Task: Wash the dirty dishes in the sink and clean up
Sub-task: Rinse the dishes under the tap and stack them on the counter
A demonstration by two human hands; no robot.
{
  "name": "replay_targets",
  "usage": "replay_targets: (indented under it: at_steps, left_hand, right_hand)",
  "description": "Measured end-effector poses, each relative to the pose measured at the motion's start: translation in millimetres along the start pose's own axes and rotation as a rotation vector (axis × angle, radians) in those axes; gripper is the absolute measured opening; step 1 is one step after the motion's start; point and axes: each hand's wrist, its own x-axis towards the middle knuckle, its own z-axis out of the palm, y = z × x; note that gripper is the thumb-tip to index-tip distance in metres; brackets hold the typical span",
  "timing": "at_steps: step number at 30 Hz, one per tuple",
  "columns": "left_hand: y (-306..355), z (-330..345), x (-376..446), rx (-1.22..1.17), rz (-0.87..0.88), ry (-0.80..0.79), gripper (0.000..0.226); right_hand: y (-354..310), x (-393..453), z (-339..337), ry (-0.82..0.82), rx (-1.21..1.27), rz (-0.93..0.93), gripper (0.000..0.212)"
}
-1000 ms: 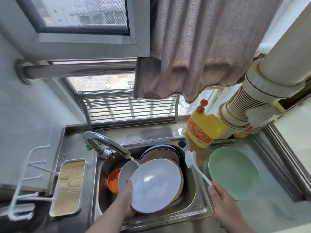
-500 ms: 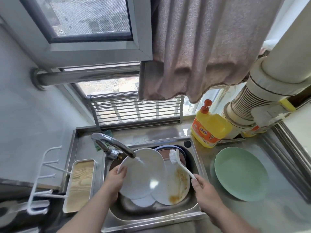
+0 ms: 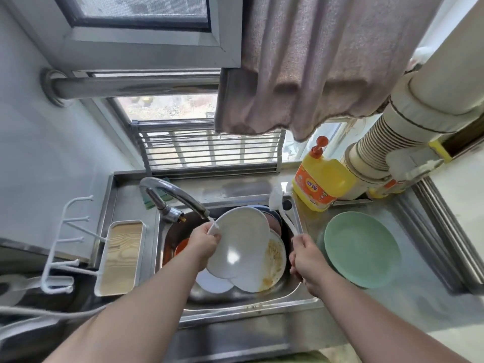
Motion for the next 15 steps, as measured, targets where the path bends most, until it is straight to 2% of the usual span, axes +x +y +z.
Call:
replay_targets:
  at_steps: [6, 9, 12, 15]
  left_hand:
    - [3, -22, -6, 0.062, -0.008, 0.015, 0.046]
    - [2, -31, -11, 0.283, 0.151, 0.037, 0.050]
    - [1, -33, -17, 0.403, 0.295, 0.082, 0.043]
    - [-2, -34, -17, 0.326, 0.339, 0.154, 0.031]
  right_hand:
    - [5, 6, 9, 0.052, -0.071, -0.018, 0.023]
    - [2, -2, 18, 0.012, -0.001, 0.023, 0.032]
    - [-6, -13, 30, -0.026, 0.150, 0.118, 0.042]
    - [-12, -20, 43, -0.071, 0.273, 0.168, 0.037]
